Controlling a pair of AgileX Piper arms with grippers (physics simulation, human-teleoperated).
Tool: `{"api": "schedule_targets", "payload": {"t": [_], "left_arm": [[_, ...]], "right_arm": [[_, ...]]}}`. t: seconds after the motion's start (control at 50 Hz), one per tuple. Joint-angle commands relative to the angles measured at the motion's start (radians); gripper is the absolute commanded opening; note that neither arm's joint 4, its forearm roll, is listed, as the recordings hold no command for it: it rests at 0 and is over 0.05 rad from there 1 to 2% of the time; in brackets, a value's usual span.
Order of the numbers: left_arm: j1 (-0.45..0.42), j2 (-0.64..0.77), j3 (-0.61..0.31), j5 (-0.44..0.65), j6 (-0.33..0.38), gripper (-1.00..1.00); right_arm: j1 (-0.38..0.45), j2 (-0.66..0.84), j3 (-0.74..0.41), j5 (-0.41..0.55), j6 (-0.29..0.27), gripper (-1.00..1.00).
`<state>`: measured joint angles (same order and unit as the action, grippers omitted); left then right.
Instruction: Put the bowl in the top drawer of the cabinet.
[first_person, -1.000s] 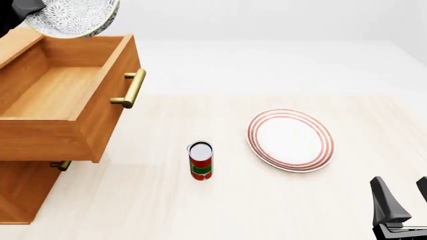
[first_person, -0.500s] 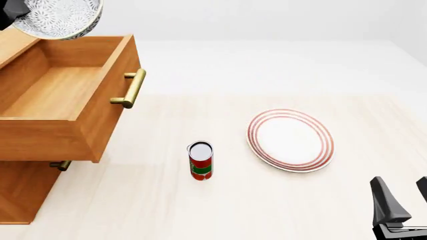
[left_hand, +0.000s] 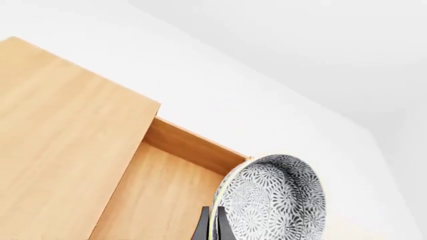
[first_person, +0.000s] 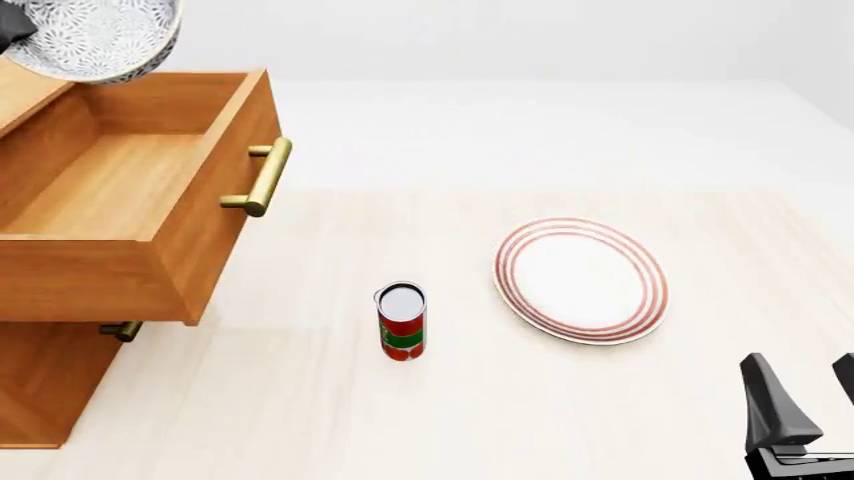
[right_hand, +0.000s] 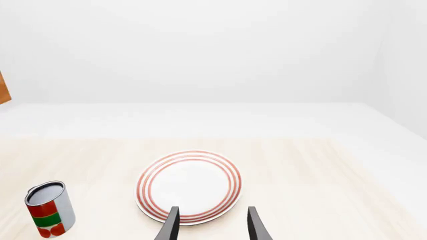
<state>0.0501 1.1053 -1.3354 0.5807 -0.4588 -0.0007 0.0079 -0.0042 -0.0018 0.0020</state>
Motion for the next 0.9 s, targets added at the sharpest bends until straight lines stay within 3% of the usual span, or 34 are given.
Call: {"api": "schedule_targets", "payload": {"t": [0.02, 0.9], "left_arm": [[0.025, 0.008, -0.024, 0.024, 0.013, -1.00], [0.056, 0.035, 0.041, 0.026, 0.062, -1.00]], "right_arm": [[0.000, 0.000, 0.000, 0.000, 0.000, 1.00], [0.000, 0.000, 0.000, 0.000, 0.000, 1.00]]}}
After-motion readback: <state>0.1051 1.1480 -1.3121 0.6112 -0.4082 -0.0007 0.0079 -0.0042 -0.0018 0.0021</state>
